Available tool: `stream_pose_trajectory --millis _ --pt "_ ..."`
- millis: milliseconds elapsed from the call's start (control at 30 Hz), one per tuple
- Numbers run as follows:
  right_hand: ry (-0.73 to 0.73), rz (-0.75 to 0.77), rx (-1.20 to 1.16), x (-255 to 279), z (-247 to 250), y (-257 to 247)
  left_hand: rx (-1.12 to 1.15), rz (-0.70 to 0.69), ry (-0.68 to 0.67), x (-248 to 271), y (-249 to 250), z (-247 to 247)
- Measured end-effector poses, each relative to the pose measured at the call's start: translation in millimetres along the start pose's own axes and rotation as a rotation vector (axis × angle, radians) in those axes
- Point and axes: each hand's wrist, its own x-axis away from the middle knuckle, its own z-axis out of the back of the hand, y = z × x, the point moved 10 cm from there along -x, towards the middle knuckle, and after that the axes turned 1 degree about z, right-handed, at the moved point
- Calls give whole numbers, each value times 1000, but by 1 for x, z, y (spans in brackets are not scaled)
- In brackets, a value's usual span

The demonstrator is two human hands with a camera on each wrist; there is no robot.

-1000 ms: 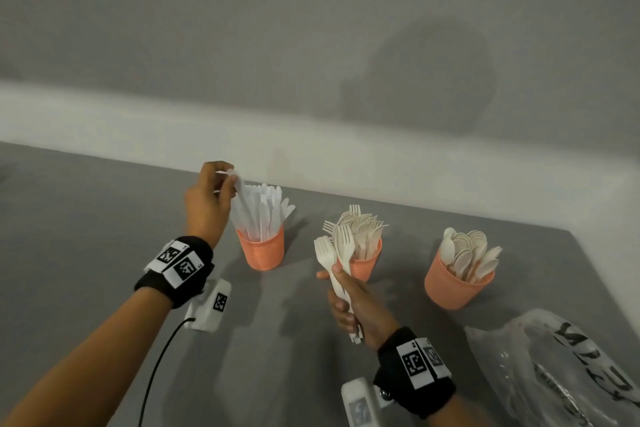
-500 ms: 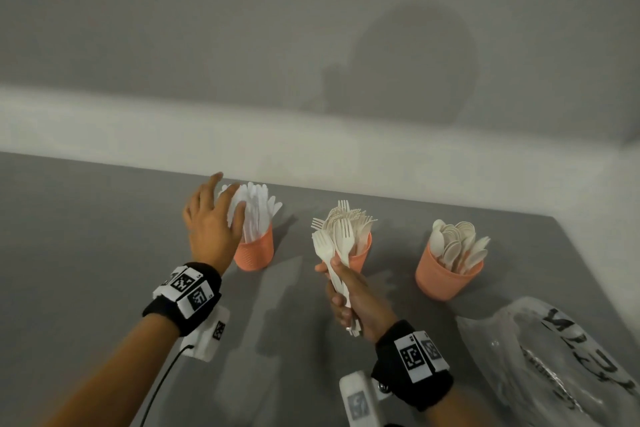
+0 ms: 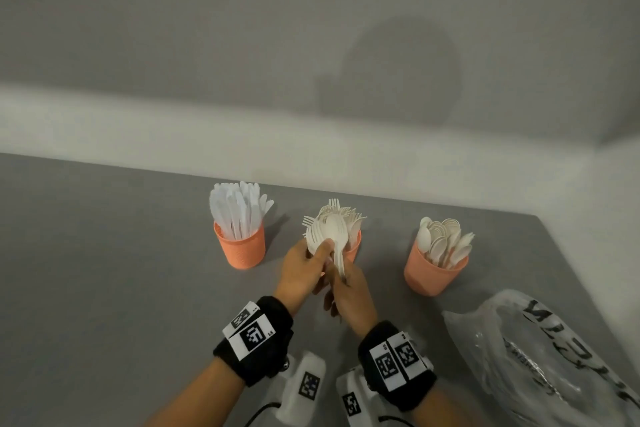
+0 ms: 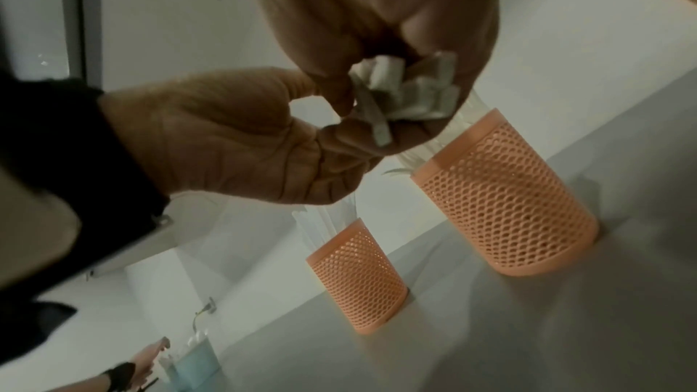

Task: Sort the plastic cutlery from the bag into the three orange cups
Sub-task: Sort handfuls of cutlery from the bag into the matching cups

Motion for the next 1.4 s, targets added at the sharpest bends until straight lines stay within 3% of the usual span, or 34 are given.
stream_pose_trajectory --millis 167,300,500,567,633,700,900,1033,1133,1233,1300,1400 --pt "-6 -63 -86 6 1 10 88 91 -11 2 -11 -12" --pt "-38 -77 -144 9 -5 13 165 139 66 8 -20 -10" --pt "20 -60 -119 9 -1 17 121 152 41 2 -38 -13" --pt "79 -71 -138 7 9 20 143 146 117 0 -38 -3" --pt "150 -105 -159 3 23 29 207 62 255 -2 -26 19" --pt "177 -114 -119 1 32 37 255 -17 295 -4 -9 34" --pt "215 104 328 1 36 15 29 -55 37 8 25 10" --pt "211 148 412 1 26 11 86 -69 44 13 22 -6" --pt "182 179 169 -1 27 8 145 -16 89 9 15 -4" --pt "146 145 -114 -2 31 12 221 65 43 6 4 -4" --pt "171 135 -156 0 34 12 276 136 10 5 -7 -7" --pt "227 144 -10 3 35 13 388 229 6 6 -19 -14"
